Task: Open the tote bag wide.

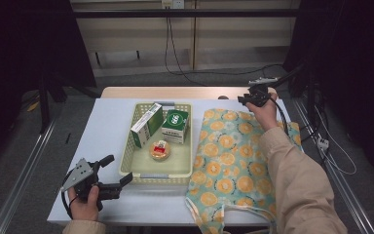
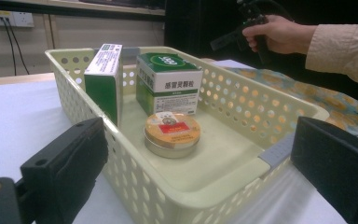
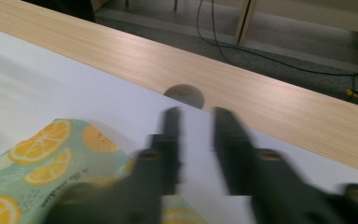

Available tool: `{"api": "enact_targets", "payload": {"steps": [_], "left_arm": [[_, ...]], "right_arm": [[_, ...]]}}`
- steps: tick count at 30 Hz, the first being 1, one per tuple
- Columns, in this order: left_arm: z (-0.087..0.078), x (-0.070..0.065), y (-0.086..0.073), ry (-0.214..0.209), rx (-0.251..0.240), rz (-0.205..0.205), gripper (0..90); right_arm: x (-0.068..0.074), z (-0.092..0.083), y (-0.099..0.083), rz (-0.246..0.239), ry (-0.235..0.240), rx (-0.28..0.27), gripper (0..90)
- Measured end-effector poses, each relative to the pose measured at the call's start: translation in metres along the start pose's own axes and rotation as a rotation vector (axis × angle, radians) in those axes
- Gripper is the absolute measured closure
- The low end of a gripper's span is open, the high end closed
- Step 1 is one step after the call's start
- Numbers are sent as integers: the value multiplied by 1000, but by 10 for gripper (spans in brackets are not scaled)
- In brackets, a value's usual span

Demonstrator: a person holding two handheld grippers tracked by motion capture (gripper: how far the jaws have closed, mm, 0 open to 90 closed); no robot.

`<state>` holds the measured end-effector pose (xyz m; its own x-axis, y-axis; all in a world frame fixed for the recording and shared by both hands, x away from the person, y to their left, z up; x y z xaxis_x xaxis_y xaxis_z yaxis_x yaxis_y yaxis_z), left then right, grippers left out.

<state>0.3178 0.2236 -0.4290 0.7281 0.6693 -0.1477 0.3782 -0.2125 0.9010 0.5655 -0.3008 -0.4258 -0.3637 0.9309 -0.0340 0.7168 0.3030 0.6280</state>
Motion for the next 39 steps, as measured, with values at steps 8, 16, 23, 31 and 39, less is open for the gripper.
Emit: {"api": "enact_targets", "payload": {"steps": [8,16,23,31,39], "left_arm": [[-3,2,0,6,-4,1,36],[-4,0,0,7,-3,1,36],[-2,-2,0,8,4,6,35],[-2,-3,0,11,11,14,36],[-1,-4,-1,14,22,18,35]], "right_arm": [[28,-23,-30,-94,200,11,396],[65,-54,-75,-215,297,47,284],[90,-77,-108,-288,346,65,250],[131,-103,-152,-381,431,82,237],[150,-113,-178,-393,489,58,227]]}}
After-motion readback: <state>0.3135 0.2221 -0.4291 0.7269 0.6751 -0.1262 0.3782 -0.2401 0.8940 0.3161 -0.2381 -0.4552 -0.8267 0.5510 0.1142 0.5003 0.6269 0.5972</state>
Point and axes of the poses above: each handheld gripper's, and its own axes: z roughly forward along the jaws, y roughly out of its top, x roughly to its left, the point moved 2 cm from there along z, roughly forward along the jaws, and after that the axes turned 13 degrees about x, right-handed, at the moved point
